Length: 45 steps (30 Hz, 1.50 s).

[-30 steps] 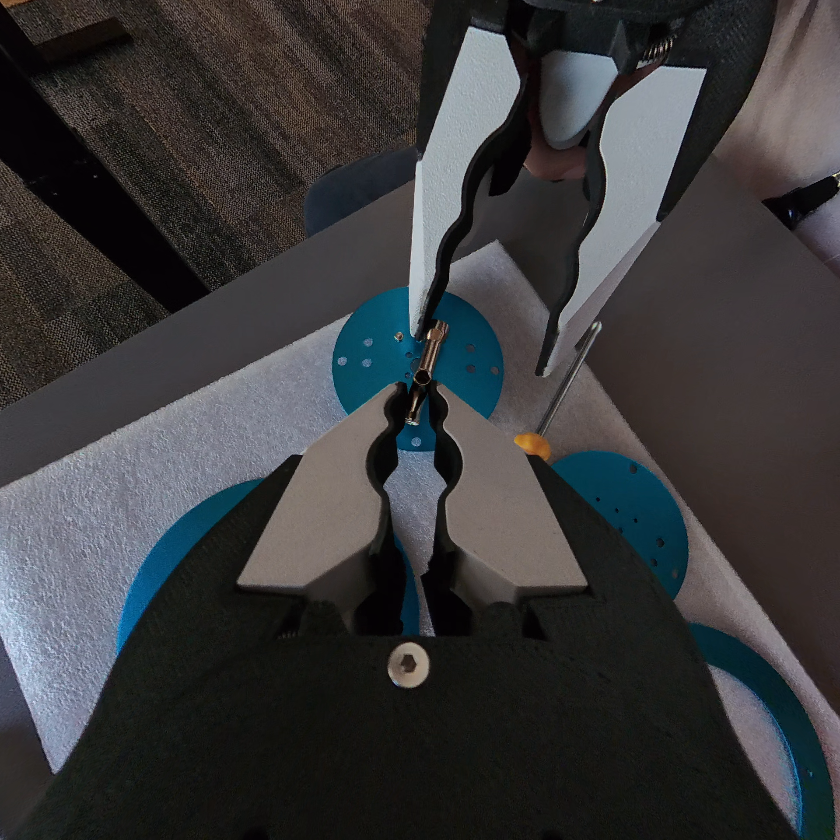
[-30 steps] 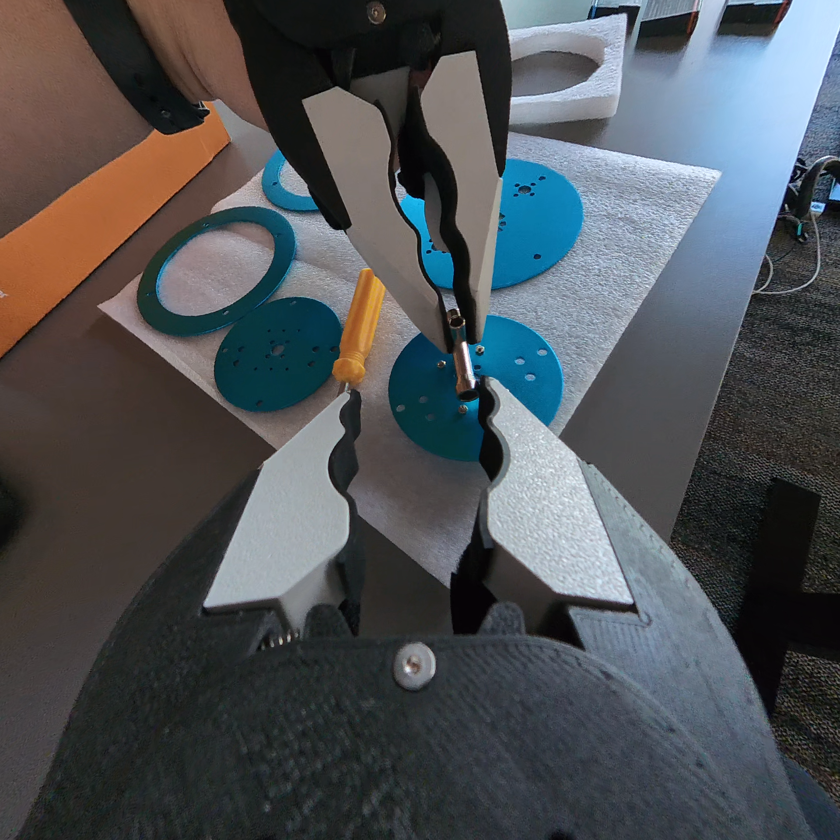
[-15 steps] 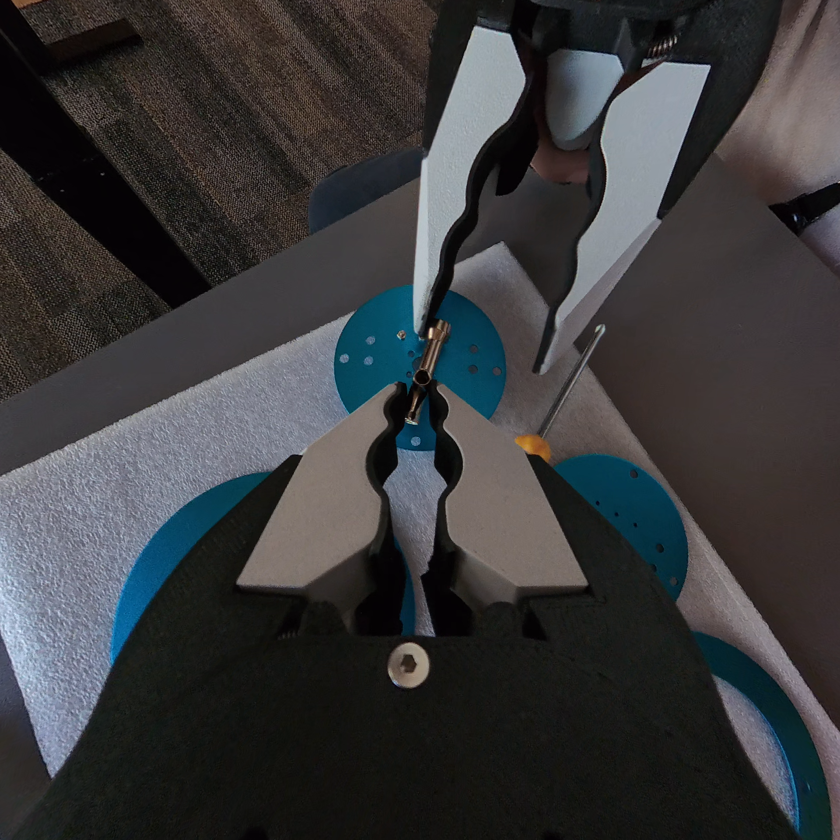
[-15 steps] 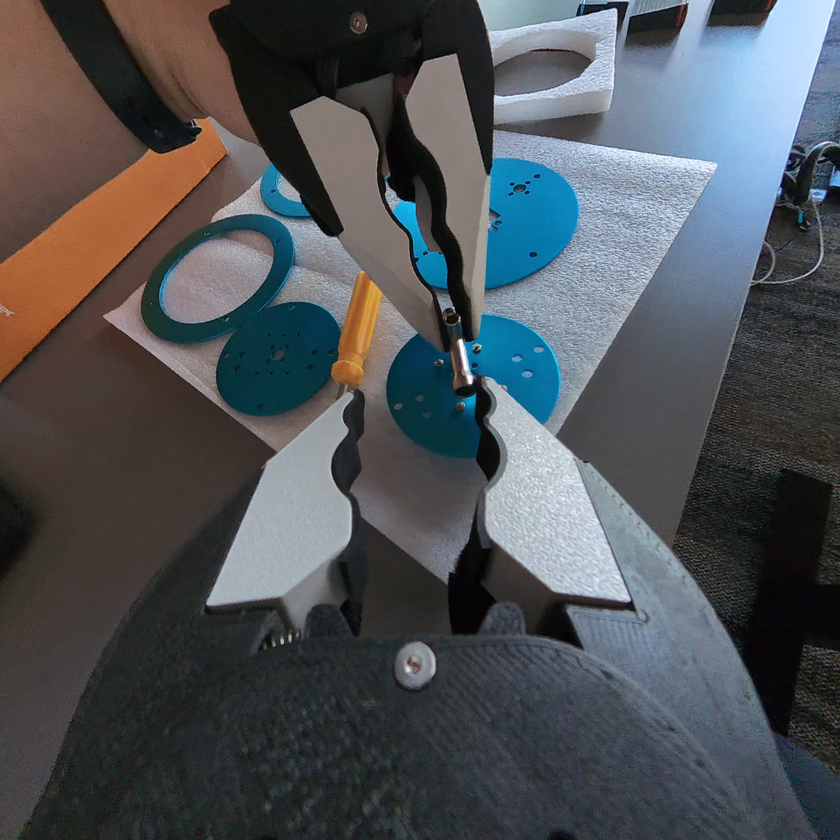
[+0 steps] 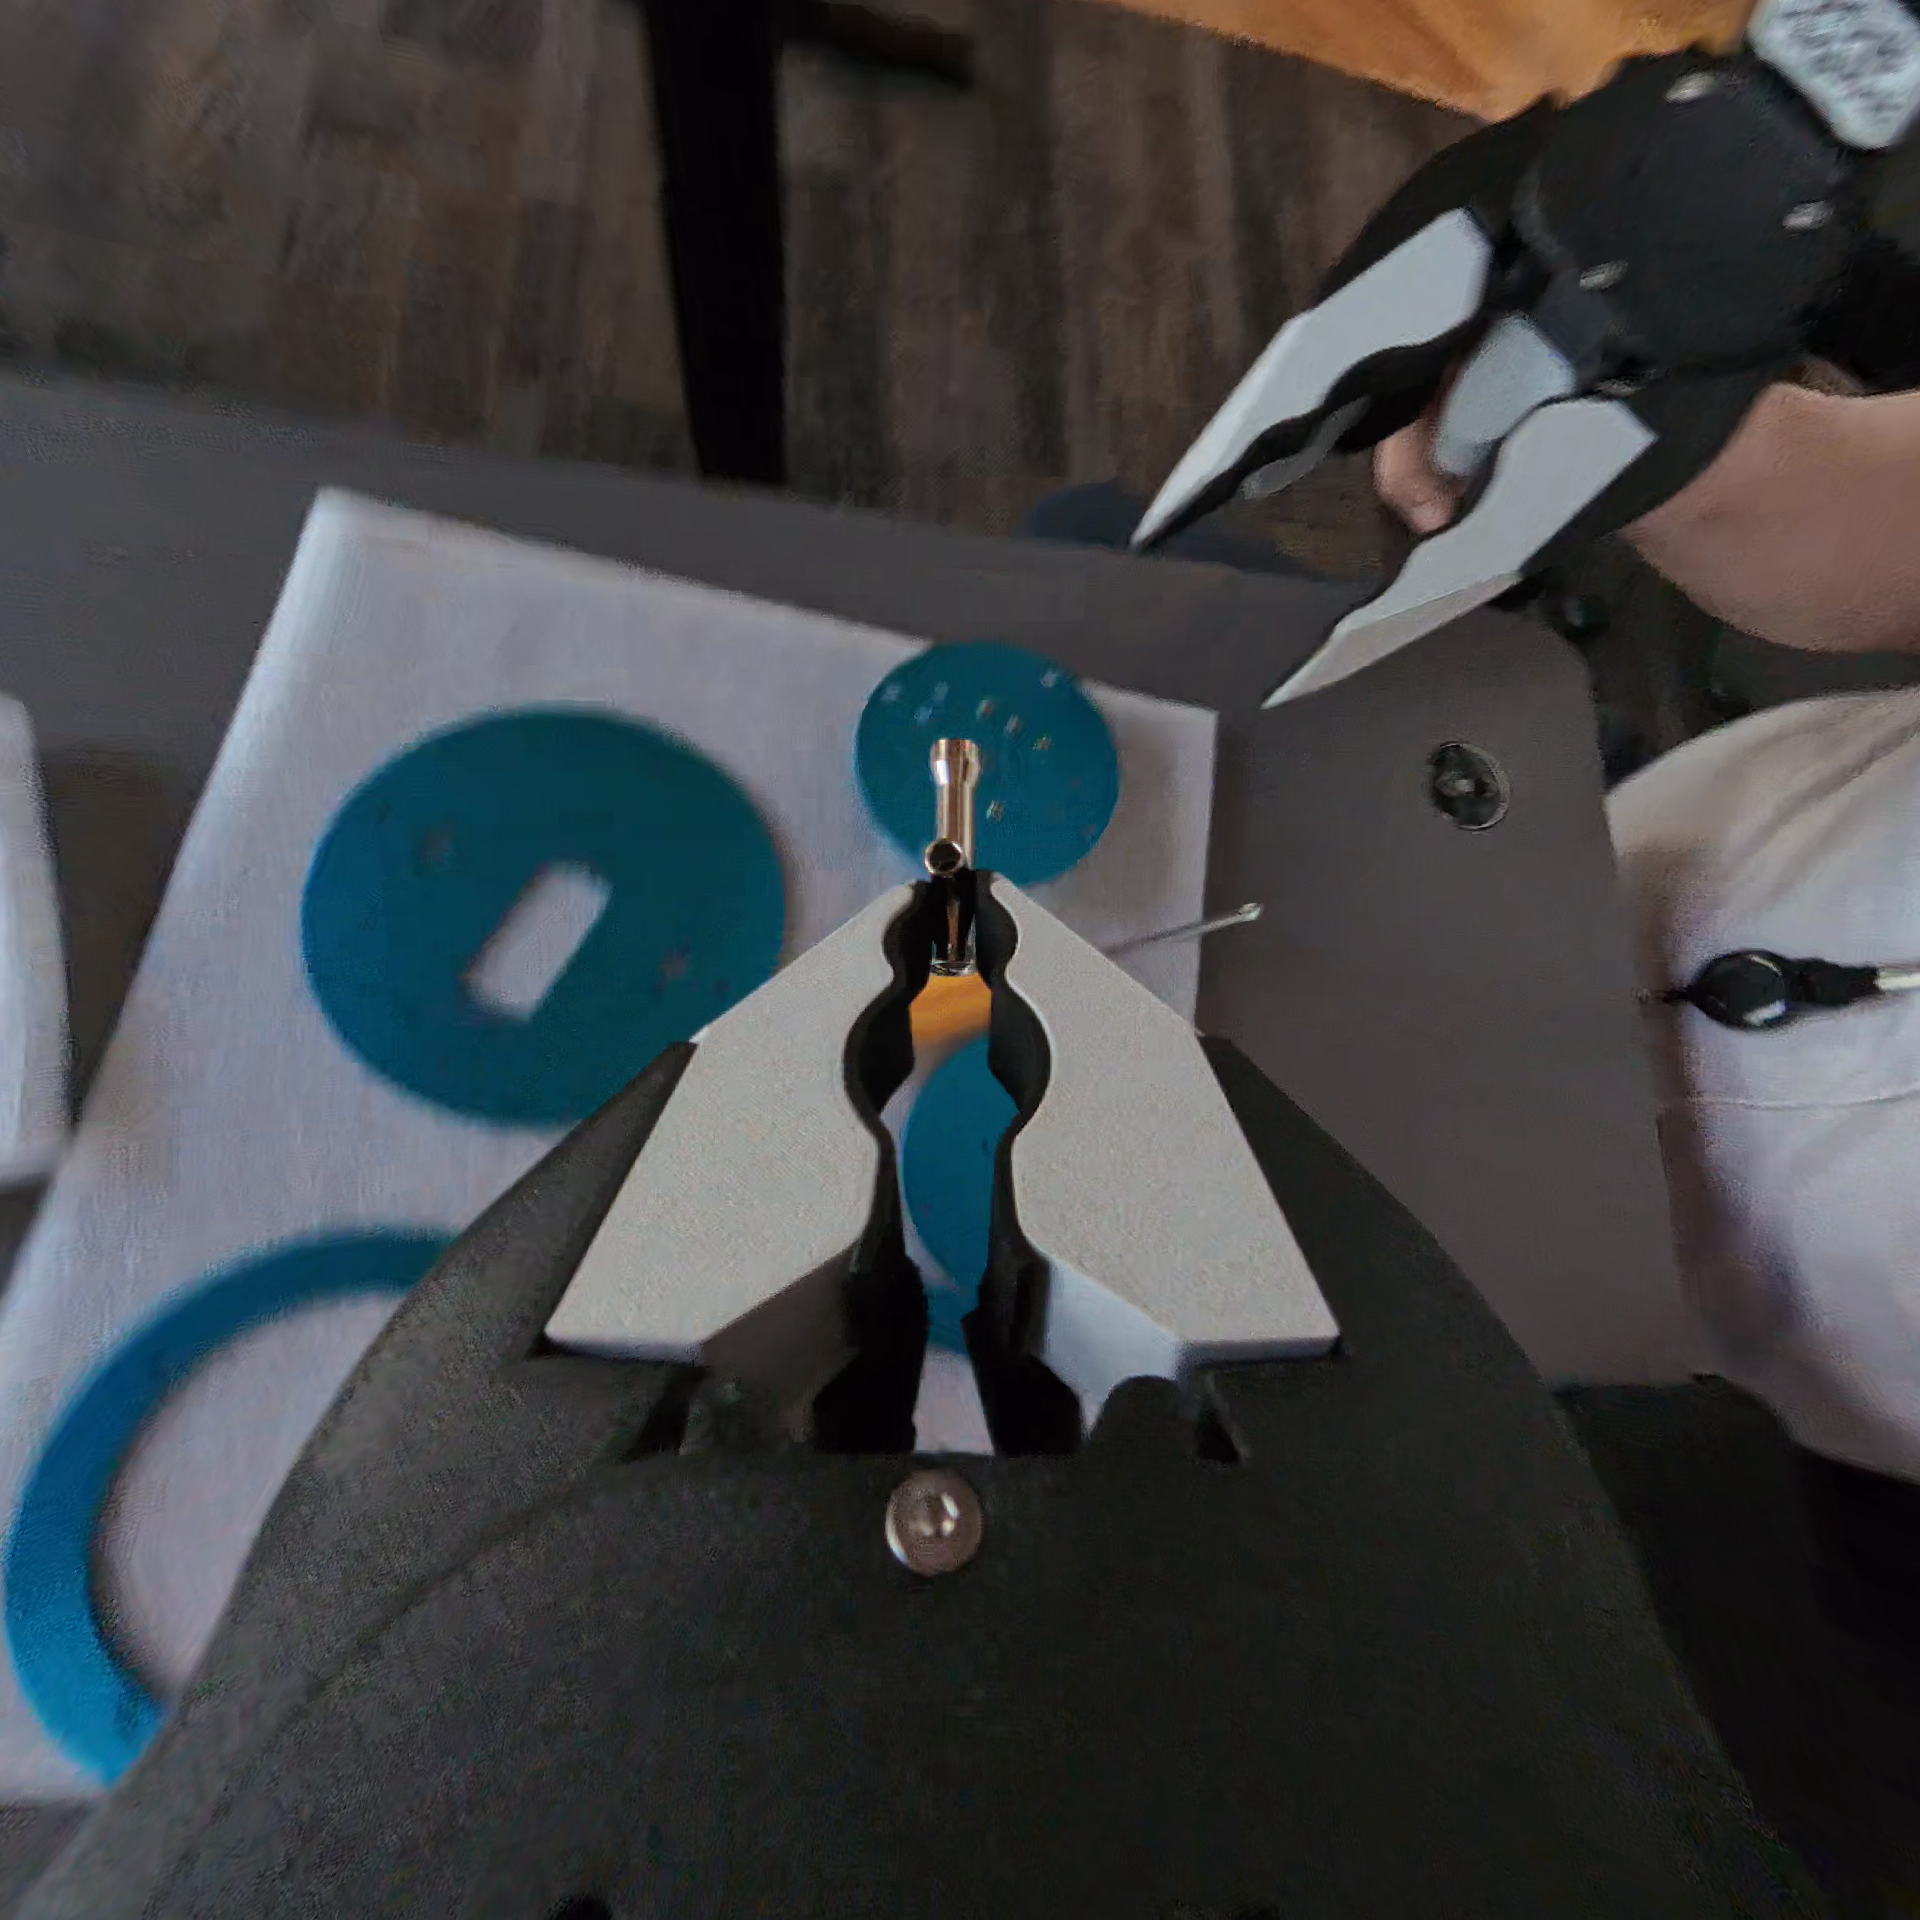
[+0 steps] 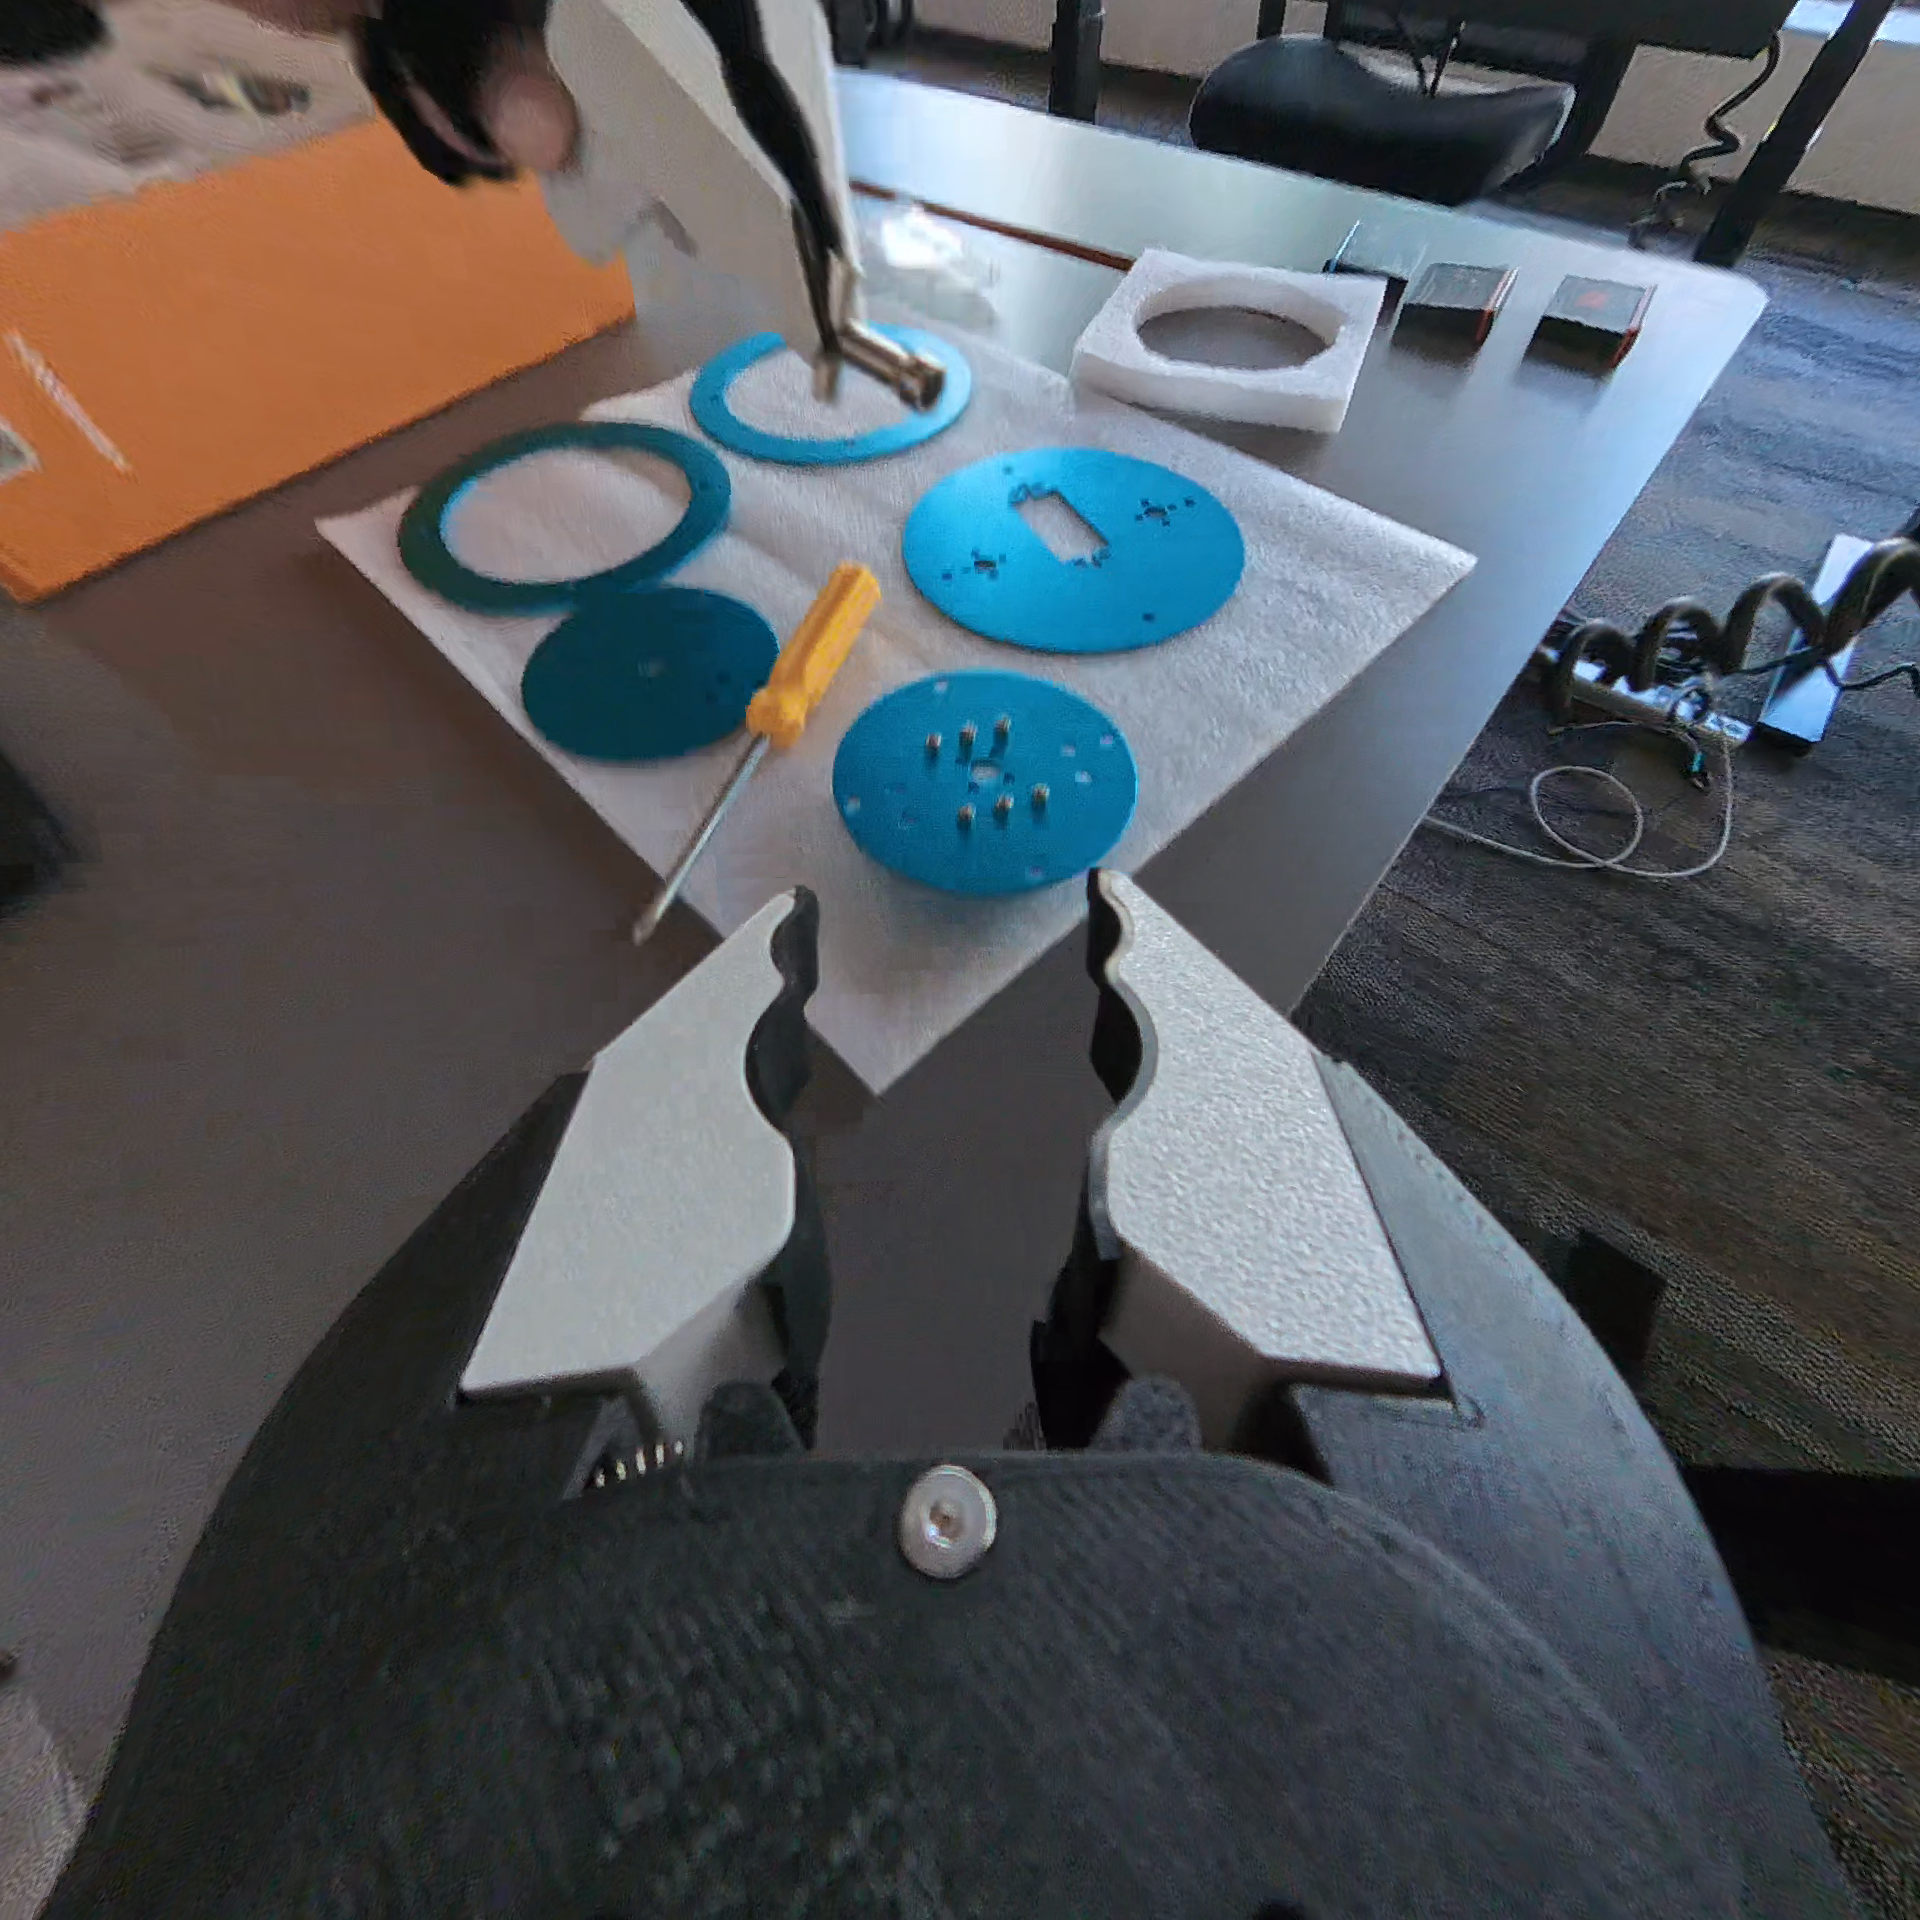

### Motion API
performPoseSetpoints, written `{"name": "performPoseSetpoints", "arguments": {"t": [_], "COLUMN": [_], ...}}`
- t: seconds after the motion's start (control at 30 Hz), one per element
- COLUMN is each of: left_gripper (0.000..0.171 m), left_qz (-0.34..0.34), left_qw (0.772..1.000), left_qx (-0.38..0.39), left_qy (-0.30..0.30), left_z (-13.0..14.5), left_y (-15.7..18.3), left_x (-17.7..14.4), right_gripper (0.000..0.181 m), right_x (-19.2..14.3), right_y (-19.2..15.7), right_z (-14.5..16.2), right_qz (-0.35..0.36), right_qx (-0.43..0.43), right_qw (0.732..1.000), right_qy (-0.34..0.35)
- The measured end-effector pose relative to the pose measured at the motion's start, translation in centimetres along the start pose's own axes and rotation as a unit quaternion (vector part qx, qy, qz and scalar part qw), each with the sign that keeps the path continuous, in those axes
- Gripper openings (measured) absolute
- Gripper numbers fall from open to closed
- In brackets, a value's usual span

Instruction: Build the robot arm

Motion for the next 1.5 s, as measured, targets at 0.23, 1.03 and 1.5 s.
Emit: {"name": "performPoseSetpoints", "arguments": {"t": [0.23,1.03,1.5], "left_gripper": [0.006,0.038,0.027], "left_qz": [-0.132,-0.104,-0.044], "left_qw": [0.947,0.989,0.966], "left_qx": [-0.293,-0.096,-0.189], "left_qy": [-0.016,0.029,0.172], "left_z": [6.9,5.9,10.8], "left_y": [-3.0,11.7,25.2], "left_x": [-3.2,-4.3,-5.3], "right_gripper": [0.050,0.009,0.000], "right_x": [-2.0,5.6,7.8], "right_y": [-2.0,-2.6,6.6], "right_z": [2.9,2.2,-1.7], "right_qz": [-0.055,-0.022,-0.287], "right_qx": [0.018,-0.616,0.328], "right_qw": [0.998,0.786,0.882], "right_qy": [0.003,-0.053,-0.180]}}
Point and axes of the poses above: each gripper's, where its closed fingertips meet, x out along the fingers, z out of its underside, y = z × x across the jaws, the point moved 8 cm from there along -x, back along the fingers, and after that the axes turned 10 degrees about y, right-handed, at the moved point
